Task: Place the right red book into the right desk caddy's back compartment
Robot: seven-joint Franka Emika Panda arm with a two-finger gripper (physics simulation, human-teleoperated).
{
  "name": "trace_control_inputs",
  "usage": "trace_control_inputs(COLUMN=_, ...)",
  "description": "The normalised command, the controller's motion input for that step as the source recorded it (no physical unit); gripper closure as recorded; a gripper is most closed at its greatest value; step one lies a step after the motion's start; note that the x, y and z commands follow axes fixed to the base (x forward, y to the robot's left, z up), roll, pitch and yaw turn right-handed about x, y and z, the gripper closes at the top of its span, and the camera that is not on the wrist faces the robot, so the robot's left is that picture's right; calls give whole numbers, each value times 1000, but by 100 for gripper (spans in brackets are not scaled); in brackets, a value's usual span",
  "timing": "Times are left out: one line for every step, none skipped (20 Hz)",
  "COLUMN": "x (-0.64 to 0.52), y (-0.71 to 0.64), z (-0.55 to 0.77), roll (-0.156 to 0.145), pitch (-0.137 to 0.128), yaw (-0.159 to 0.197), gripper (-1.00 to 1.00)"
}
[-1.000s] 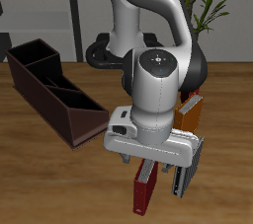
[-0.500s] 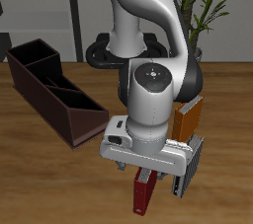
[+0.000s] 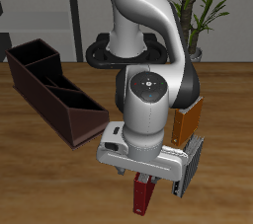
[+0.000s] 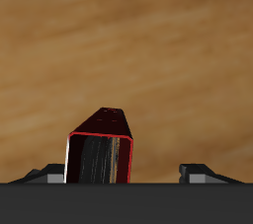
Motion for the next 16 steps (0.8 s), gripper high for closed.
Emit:
trace_control_inputs(x=-30, y=48, z=26, roll=33, pitch=-8, yaw=2, gripper=100)
trace_control_inputs(x=-18, y=7, z=33, roll=19, pitch=3, yaw=-15, gripper=100)
trace_control_inputs(x=-8, y=-21, z=57, roll=-7, pitch=-3, yaw=-25, gripper=100)
trace_control_inputs(x=-17, y=8, z=57, roll=17, pitch=-17, yaw=-9, gripper=100)
trace_control_inputs(x=0, y=0, z=0, roll=0, pitch=0, yaw=0, gripper=100)
trace_control_inputs(x=22, y=4, z=45, roll=32, pitch=8, yaw=-5, gripper=100)
trace_control_inputs(x=-75, y=15, z=36, roll=-10, pitch=0, yaw=-17, gripper=100)
trace_control_inputs(x=-46, y=16, z=32, roll=18, pitch=-13, yaw=9, gripper=100)
trace_control_inputs(x=-86, y=7, z=54, roll=26, pitch=9, yaw=-7, gripper=100)
trace_control_inputs(x=-188, y=-16, z=161, roll=-7, pitch=-34, yaw=26, gripper=100)
trace_control_inputs(x=-218, y=-125, z=308, roll=16, pitch=-45, yaw=94, gripper=100)
trace_control_inputs(x=-177, y=-339, z=400, roll=-60, pitch=-41, yaw=-14, gripper=100)
trace_control_inputs(x=-273, y=-227, z=503, roll=-5, pitch=-57, yaw=-13, gripper=100)
trace_control_inputs(x=-259, y=-129, z=439, roll=14, pitch=-85, yaw=67, gripper=100)
trace_control_inputs(x=-293, y=-409, z=726, roll=-51, pitch=-77, yaw=-20, gripper=100)
trace_control_inputs(x=-286, y=-214, z=439, roll=-36, pitch=-46, yaw=4, gripper=100)
